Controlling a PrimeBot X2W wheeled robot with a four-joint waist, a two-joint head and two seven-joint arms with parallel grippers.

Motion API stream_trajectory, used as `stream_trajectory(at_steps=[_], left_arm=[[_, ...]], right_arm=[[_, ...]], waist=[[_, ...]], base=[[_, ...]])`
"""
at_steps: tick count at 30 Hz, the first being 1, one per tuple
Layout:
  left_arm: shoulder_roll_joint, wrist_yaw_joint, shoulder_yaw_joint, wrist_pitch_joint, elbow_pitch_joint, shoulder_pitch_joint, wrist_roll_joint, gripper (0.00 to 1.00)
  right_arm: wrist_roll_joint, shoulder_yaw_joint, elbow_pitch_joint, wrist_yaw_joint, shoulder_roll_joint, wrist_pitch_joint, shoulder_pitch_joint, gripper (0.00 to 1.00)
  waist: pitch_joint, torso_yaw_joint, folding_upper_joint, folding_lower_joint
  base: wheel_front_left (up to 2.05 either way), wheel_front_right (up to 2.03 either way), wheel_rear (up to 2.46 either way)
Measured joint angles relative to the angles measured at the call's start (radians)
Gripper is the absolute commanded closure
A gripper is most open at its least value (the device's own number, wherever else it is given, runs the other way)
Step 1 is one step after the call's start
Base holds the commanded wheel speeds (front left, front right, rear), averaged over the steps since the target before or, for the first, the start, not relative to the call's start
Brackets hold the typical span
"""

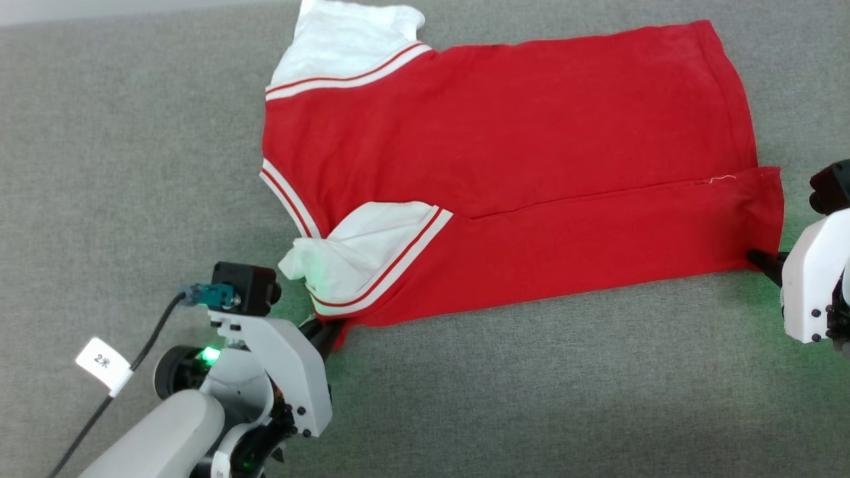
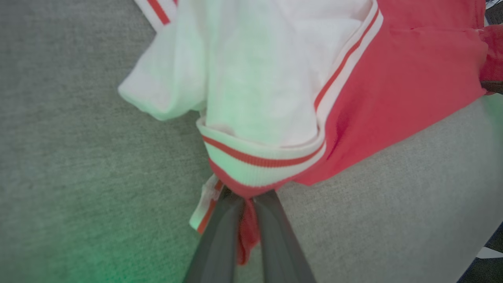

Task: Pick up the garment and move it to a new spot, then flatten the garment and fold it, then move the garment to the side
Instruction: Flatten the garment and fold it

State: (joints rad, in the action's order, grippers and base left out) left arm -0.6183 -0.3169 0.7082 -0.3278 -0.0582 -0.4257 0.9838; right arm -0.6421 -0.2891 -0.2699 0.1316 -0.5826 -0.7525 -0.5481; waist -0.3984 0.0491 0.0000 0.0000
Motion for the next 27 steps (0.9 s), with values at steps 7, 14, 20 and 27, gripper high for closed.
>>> stream_trajectory(at_steps=[7,14,20,27], left_arm=[[-0.016,-0.011,-0.004,0.013,-0.023,0.051,0.011,1.0],[-0.045,-0.049,-0.01,0.04,-0.1,0.165,0.031,1.0],[-0.061,-0.079,-0.014,0.058,-0.16,0.249,0.055,1.0],[-0.078,-0.079,-0.026,0.067,-0.186,0.269,0.063,0.0]], right_arm=[[-0.038,0.028,0.039,0.0,-0.018,0.035,0.087,1.0],[-0.07,0.062,0.17,0.0,-0.062,-0.01,0.276,1.0],[-0.095,0.128,0.284,0.0,-0.065,-0.035,0.417,1.0],[-0.069,0.191,0.343,0.0,-0.023,-0.03,0.482,0.0]], waist=[[0.041,-0.002,0.0,0.0],[0.089,-0.009,0.0,0.0],[0.101,-0.021,0.0,0.0],[0.119,-0.029,0.0,0.0]], base=[[0.0,0.0,0.0],[0.0,0.0,0.0],[0.0,0.0,0.0],[0.0,0.0,0.0]])
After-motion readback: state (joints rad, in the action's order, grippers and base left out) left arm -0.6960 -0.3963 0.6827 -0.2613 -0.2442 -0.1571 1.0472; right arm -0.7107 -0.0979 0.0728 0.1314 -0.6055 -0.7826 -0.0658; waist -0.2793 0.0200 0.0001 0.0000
